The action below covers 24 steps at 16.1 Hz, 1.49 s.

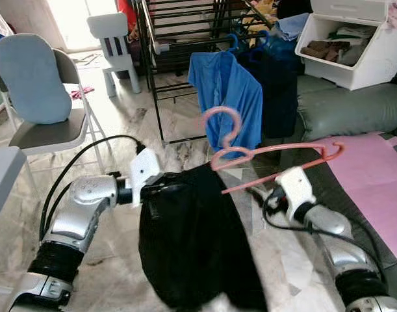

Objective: Hang hanger

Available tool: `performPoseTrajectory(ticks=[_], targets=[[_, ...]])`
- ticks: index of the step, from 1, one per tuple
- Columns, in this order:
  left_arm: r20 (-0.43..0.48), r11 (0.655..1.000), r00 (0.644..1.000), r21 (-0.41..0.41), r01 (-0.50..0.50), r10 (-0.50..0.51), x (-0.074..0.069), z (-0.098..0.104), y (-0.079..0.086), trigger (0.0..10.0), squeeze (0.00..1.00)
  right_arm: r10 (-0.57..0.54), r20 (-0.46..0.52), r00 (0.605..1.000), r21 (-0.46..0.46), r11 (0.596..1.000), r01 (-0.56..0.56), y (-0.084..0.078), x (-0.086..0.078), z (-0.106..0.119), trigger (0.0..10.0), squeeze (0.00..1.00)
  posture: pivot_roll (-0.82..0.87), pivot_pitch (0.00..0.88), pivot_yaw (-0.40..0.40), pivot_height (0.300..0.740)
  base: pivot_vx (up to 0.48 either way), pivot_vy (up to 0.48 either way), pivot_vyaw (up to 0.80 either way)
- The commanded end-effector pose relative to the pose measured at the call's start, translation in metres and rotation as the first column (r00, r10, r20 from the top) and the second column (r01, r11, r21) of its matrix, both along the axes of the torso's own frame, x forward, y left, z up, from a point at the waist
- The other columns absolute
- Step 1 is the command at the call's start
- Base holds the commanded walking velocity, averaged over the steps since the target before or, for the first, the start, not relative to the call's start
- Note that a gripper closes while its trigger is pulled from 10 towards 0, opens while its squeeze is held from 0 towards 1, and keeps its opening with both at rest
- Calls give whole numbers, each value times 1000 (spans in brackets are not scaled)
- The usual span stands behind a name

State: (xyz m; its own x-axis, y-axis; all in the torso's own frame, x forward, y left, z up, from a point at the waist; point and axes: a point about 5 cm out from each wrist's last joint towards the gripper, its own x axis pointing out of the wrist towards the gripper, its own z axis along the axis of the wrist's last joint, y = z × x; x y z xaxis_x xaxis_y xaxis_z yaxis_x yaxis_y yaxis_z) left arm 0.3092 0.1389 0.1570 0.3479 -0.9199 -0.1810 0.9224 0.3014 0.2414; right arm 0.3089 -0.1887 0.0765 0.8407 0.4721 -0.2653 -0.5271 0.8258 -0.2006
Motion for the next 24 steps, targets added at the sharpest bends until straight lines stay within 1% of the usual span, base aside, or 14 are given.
performPoseTrajectory(ticks=[1,3,5,6,7,8,9,11,13,15,18,21,22,24], targets=[[93,999,995,-35,22,-19,5,26,-9,0,0,77,-24,997,18,997,-77,8,-3,2,10000,0,-71,0,39,740,0,0,0],[113,999,993,-41,25,-20,7,32,-14,0,0,136,-28,990,34,990,-135,10,-6,5,10000,0,-71,0,39,740,0,0,0],[111,999,993,-33,34,-30,7,32,-17,0,0,205,12,979,125,971,-204,12,-8,19,10000,0,-74,0,41,740,0,0,0],[108,999,993,-24,46,-43,5,29,-20,0,0,285,28,958,167,944,-286,12,-13,29,10000,0,-76,0,41,740,0,0,0],[108,999,993,-20,47,-45,5,28,-20,0,0,294,27,955,164,942,-294,11,-14,30,10000,0,-76,0,42,740,0,0,0],[96,999,995,1,40,-40,5,22,-17,0,0,307,43,951,125,942,-310,4,-14,35,10000,0,-76,0,42,740,0,0,0],[94,999,995,5,38,-39,5,21,-17,0,0,308,47,950,118,943,-312,3,-14,36,10000,0,-76,0,42,740,0,0,0],[83,999,996,3,40,-40,2,16,-17,0,0,269,72,961,111,955,-275,-7,-8,44,10000,0,-83,0,42,740,0,0,0],[85,999,995,-2,46,-46,1,17,-19,0,0,272,66,960,116,953,-279,-8,-10,43,10000,0,-83,0,42,740,0,0,0],[117,997,990,2,74,-74,-3,21,-27,0,0,297,48,954,116,947,-301,-1,-13,36,10000,0,-80,0,41,740,0,0,0],[129,988,981,-34,149,-144,-14,29,-36,0,0,322,38,946,85,942,-324,5,-14,31,10000,0,-73,0,31,740,0,0,0],[138,979,973,-69,194,-183,-20,40,-42,0,0,314,29,949,85,945,-315,4,-13,28,10000,0,-72,0,30,740,0,0,0],[151,976,971,-87,201,-186,-21,46,-44,0,0,311,13,950,85,947,-310,4,-14,24,10000,0,-71,0,27,740,0,0,0],[188,966,965,-150,211,-181,-20,63,-50,0,0,284,-102,954,66,958,-278,1,-20,6,10000,0,-70,0,27,740,0,0,0]])
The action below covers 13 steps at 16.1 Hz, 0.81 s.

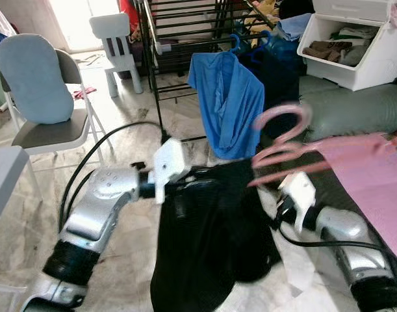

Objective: Hang hanger

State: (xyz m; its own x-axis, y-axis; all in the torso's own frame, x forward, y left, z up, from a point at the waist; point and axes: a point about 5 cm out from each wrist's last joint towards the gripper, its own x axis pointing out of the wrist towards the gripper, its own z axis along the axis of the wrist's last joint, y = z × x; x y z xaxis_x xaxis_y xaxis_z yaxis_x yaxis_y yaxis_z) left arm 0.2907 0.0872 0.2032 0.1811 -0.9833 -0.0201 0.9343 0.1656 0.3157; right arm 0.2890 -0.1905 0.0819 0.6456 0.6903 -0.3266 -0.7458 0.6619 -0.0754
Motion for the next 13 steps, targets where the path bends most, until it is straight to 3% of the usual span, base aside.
performPoseTrajectory(ticks=[1,3,5,6,10,12,13], targets=[[93,997,995,-71,-12,19,2,26,2,0,0,-36,-120,992,-48,998,30,-6,-8,-18,10000,0,-66,0,22,740,0,0,0],[107,996,993,-82,-41,49,6,28,6,0,0,-73,-199,977,-53,997,64,-15,-16,-28,10000,0,-70,0,21,740,0,0,0],[88,986,992,-145,-78,91,9,38,13,0,0,-165,-284,944,-31,986,163,-34,-26,-39,10000,0,-72,0,20,740,0,0,0],[64,968,989,-222,-117,135,13,54,21,0,0,-261,-333,906,-45,964,261,-54,-34,-49,10000,0,-78,0,18,740,0,0,0],[80,941,965,-255,-223,251,26,67,48,0,0,-381,-381,843,-65,920,386,-73,-44,-57,10000,0,-77,0,12,740,0,0,0],[64,932,951,-228,-282,303,29,59,62,0,0,-483,-357,799,-72,867,492,-92,-42,-52,10000,0,-86,0,5,740,0,0,0],[37,926,944,-213,-312,327,29,52,70,0,0,-566,-326,757,-71,813,577,-108,-37,-45,10000,0,-88,0,3,740,0,0,0]])
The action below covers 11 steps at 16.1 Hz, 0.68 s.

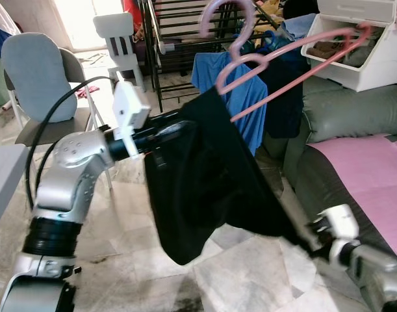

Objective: Hang hanger

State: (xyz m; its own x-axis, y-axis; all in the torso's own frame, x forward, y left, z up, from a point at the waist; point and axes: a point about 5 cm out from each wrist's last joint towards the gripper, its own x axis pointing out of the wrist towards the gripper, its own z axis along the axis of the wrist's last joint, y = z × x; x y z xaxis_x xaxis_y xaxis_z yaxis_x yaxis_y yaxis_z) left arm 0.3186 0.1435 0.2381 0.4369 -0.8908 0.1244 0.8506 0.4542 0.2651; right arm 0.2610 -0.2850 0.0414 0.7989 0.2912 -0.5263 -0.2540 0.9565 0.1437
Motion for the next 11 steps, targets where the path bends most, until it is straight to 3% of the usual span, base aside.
performPoseTrajectory(ticks=[1,2,4,7,8,11], targets=[[33,998,997,-12,-65,66,-2,4,20,0,0,-164,37,986,-61,984,166,-31,1,12,10000,0,-91,0,3,740,0,0,0],[-50,999,998,2,-38,38,-9,-13,27,0,0,-270,118,956,-46,960,276,-44,13,31,10000,0,-91,0,3,740,0,0,0],[-192,996,981,85,-9,25,-20,-52,42,0,0,-377,239,895,-46,916,398,-58,30,61,10000,0,-103,0,3,740,0,0,0],[-380,995,925,91,40,-2,-38,-84,54,0,0,-439,357,824,8,884,468,-58,55,97,10000,0,-92,0,-10,740,0,0,0],[-461,995,887,65,76,-37,-46,-94,55,0,0,-451,398,799,25,876,482,-55,67,112,10000,0,-92,0,-18,740,0,0,0],[-518,985,850,76,153,-92,-57,-106,52,0,0,-436,424,794,18,881,473,-50,74,120,10000,0,-98,0,-29,740,0,0,0]])
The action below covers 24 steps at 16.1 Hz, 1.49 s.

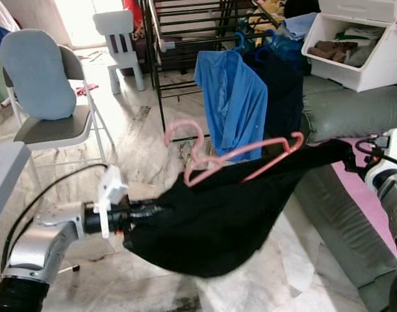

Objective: Hang hanger

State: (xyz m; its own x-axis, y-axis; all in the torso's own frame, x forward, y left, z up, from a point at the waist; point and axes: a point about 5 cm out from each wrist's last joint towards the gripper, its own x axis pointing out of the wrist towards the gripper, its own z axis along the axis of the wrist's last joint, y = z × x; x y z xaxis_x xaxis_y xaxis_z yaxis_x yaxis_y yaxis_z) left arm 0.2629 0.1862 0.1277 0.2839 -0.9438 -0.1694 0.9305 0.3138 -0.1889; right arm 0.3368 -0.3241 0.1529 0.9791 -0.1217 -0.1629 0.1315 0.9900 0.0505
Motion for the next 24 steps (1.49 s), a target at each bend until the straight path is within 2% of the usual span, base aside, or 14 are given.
performPoseTrajectory(ticks=[1,2,4,5,8,12,13,15,16,17,18,21,24], targets=[[-18,998,1000,60,22,-21,-6,-2,7,0,0,-62,29,998,-16,998,63,-10,0,9,10000,0,-98,0,-31,740,0,0,0],[-22,996,999,77,34,-32,-7,-4,7,0,0,-62,28,998,-15,998,63,-9,0,9,10000,0,-98,0,-31,740,0,0,0],[-29,980,996,176,90,-87,-10,-15,7,0,0,-61,25,998,-19,998,62,-8,2,6,10000,0,-102,0,-26,740,0,0,0],[3,978,997,198,72,-73,-6,-16,6,0,0,-59,26,998,-18,998,60,-7,2,6,10000,0,-102,0,-26,740,0,0,0],[75,971,995,235,50,-69,5,-18,-5,0,0,-31,25,999,-34,999,32,-2,3,5,10000,0,-110,0,-23,740,0,0,0],[93,948,986,301,106,-139,6,-33,-23,0,0,-9,31,999,-46,999,11,3,6,5,10000,0,-113,0,-22,740,0,0,0],[99,947,987,307,93,-129,8,-34,-23,0,0,-9,32,999,-46,999,11,3,6,5,10000,0,-113,0,-22,740,0,0,0],[138,932,987,360,28,-83,17,-41,-28,0,0,-2,34,999,-42,999,4,6,7,5,10000,0,-113,0,-21,740,0,0,0],[151,931,986,364,17,-76,19,-42,-30,0,0,1,34,999,-42,999,1,7,7,4,10000,0,-114,0,-20,740,0,0,0],[183,928,983,369,-54,-16,26,-44,-34,0,0,7,34,999,-46,999,-6,9,8,4,10000,0,-116,0,-19,740,0,0,0],[217,919,975,374,-120,39,33,-47,-41,0,0,12,36,999,-49,999,-10,11,8,3,10000,0,-116,0,-19,740,0,0,0],[248,912,960,352,-213,128,42,-53,-62,0,0,21,42,999,-51,998,-19,13,10,5,10000,0,-124,0,-18,740,0,0,0],[266,859,900,297,-417,345,56,-58,-80,0,0,40,59,997,-41,998,-37,22,13,6,10000,0,-130,0,-16,740,0,0,0]])
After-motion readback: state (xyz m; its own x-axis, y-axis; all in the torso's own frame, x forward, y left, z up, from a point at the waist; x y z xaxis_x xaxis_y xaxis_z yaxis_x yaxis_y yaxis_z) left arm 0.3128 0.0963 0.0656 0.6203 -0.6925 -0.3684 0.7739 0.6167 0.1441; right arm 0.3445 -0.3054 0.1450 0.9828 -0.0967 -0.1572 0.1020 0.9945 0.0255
